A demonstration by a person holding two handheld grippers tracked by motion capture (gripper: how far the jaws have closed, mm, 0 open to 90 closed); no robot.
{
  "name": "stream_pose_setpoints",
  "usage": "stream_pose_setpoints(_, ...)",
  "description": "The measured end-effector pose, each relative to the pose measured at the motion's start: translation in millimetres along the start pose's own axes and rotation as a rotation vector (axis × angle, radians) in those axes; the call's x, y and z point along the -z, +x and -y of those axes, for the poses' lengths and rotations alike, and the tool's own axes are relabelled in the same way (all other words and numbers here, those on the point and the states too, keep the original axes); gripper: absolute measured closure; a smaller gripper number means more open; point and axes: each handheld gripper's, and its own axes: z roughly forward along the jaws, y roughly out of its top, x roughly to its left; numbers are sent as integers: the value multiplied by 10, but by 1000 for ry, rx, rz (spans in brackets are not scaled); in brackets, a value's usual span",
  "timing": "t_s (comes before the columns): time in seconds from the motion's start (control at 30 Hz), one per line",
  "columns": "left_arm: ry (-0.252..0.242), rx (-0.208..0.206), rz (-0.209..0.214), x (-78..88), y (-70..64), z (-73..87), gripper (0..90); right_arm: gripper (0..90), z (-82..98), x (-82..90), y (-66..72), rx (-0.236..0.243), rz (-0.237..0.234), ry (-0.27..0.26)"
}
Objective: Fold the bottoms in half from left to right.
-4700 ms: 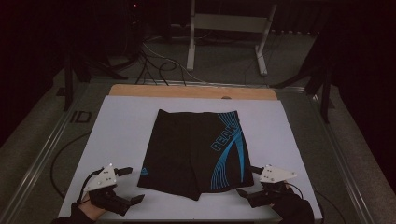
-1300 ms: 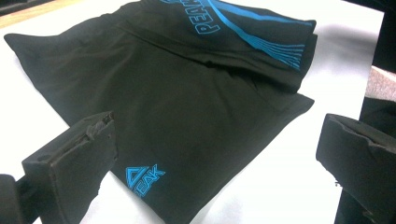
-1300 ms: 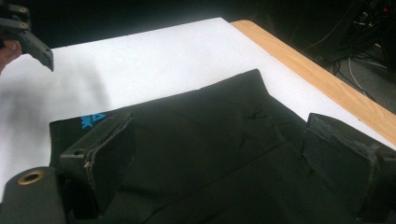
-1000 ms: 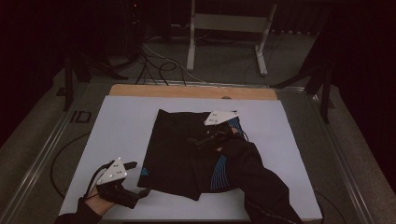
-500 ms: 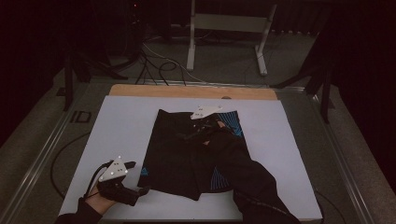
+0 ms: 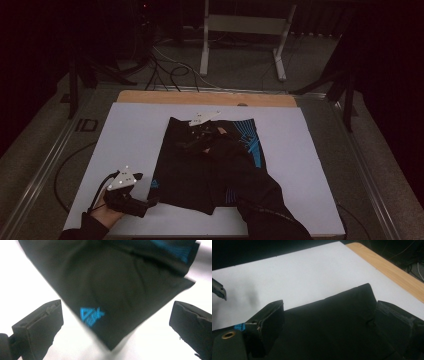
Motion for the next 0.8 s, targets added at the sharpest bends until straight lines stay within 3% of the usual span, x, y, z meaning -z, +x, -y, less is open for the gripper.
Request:
stream_pose_setpoints(0.13, 44, 31, 10, -35, 53, 26, 0, 96, 11, -67, -2, -14, -10, 5)
stream_pose_setpoints(0.27, 68, 31, 11, -60, 68, 42, 5, 96, 17, -117, -5, -16, -12, 7)
stream_pose_setpoints(0.47, 144, 5, -9, -147, 31, 58, 162, 96, 9, -173, -7, -11, -11, 18)
stream_pose_setpoints(0.8, 187, -1, -3, -201, 35, 97, 431, 96, -28, -250, 8, -5, -19, 26)
